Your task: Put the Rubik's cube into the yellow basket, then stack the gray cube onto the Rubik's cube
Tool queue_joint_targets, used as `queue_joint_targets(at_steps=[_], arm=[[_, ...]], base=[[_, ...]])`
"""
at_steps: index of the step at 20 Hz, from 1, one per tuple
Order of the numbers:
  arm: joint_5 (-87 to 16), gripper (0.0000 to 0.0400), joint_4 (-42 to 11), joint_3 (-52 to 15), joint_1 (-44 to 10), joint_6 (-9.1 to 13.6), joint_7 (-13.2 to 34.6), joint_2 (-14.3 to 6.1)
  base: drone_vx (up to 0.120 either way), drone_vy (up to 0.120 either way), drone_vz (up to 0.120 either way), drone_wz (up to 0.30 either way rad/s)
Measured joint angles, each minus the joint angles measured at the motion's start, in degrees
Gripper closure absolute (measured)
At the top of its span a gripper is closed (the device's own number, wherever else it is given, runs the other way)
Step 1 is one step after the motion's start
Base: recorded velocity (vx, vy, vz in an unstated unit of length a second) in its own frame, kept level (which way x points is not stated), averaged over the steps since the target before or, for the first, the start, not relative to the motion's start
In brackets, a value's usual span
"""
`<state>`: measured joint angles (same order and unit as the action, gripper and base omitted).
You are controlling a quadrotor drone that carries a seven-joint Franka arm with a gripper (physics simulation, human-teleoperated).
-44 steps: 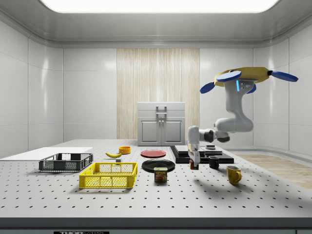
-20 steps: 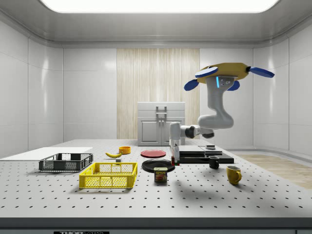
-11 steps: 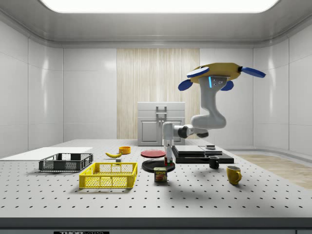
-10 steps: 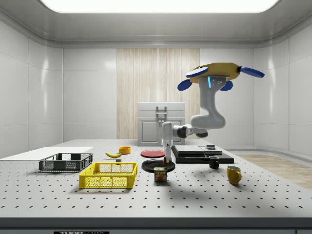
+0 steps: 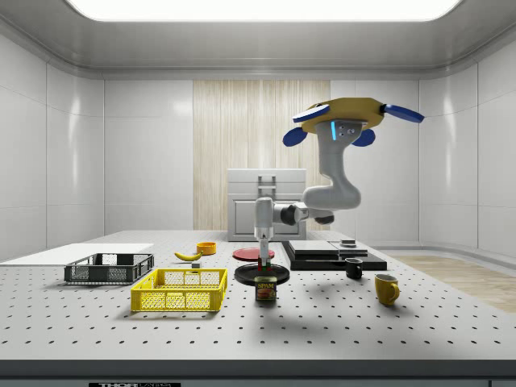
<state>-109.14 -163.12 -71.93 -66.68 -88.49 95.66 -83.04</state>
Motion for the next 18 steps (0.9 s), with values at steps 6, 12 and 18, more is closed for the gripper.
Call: queue_joint_targets(at_steps=[6,12,18], arm=[[0.2,0.0075,0.0,-0.1,-0.1,-0.4,0.1,-0.4],[0.3,0.0075,0.0,-0.1,-0.3,-0.7,0.2,-0.7],[0.5,0.0075,0.1,-0.2,-0.4,-1.0,0.3,-1.0]], base=[[0.120,0.000,0.000,0.000],[0.120,0.000,0.000,0.000],[0.120,0.000,0.000,0.000]])
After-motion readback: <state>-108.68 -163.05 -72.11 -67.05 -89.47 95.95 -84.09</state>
